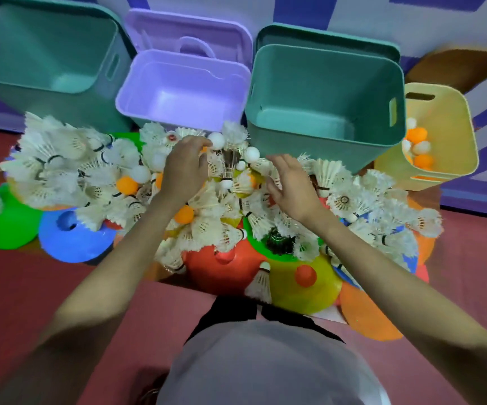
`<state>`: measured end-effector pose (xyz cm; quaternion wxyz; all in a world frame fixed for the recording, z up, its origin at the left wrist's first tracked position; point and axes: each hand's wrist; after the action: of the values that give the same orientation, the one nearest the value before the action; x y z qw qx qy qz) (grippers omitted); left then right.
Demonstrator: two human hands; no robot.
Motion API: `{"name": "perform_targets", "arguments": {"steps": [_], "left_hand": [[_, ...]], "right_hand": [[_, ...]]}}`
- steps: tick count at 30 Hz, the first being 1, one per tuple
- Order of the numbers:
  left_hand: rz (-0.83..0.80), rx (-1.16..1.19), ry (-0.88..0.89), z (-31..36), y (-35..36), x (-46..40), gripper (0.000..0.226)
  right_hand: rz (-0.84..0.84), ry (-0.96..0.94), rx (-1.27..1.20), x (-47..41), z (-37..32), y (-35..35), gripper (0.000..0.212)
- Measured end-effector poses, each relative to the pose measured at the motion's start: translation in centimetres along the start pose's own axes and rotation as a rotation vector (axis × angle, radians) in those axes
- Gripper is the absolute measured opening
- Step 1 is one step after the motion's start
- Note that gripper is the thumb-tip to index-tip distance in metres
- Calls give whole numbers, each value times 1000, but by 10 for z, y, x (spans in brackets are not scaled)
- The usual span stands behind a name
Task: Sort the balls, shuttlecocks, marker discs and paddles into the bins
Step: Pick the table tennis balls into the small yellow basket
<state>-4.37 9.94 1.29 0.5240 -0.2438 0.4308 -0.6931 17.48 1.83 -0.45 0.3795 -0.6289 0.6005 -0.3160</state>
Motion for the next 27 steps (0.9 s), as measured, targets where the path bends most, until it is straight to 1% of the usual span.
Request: {"name": "perform_targets", "arguments": {"steps": [2,6,10,12,16,18,20,24,27], "left_hand": [[-24,-31,-6,-15,-7,-9,26],[-78,-115,60,-26,-16,-32,30],[-233,-341,118,-34,-14,-55,28],[-276,-426,149,-36,-13,-61,27],[-319,-509,190,-38,-11,-65,27],[-324,-505,195,-39,-12,-66,28],[-317,-471,193,-40,-13,-65,28],[-279,-386,190,-40,-18,-61,27],[-241,-289,172,-38,-28,-53,29]], "right_hand": [[-15,-23,32,-16,-12,5,44],[-4,-77,129,-55,-36,12,45],[-24,-140,253,-91,-47,26,43],[-35,-161,297,-103,-49,34,38],[-90,-159,449,-118,-52,43,43],[-130,-149,508,-123,-55,46,42],[-135,-146,522,-127,-56,50,38],[-55,-161,506,-128,-54,56,35],[38,-161,373,-121,-53,50,36]]}}
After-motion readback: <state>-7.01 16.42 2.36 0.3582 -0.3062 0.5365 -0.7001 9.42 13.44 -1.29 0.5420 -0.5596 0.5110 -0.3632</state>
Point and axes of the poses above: each hand's wrist, its own x-axis away from the middle knuckle, its own y-axis out of the palm, z = x × y, and after that the axes turned 1 degree about -z, right-handed
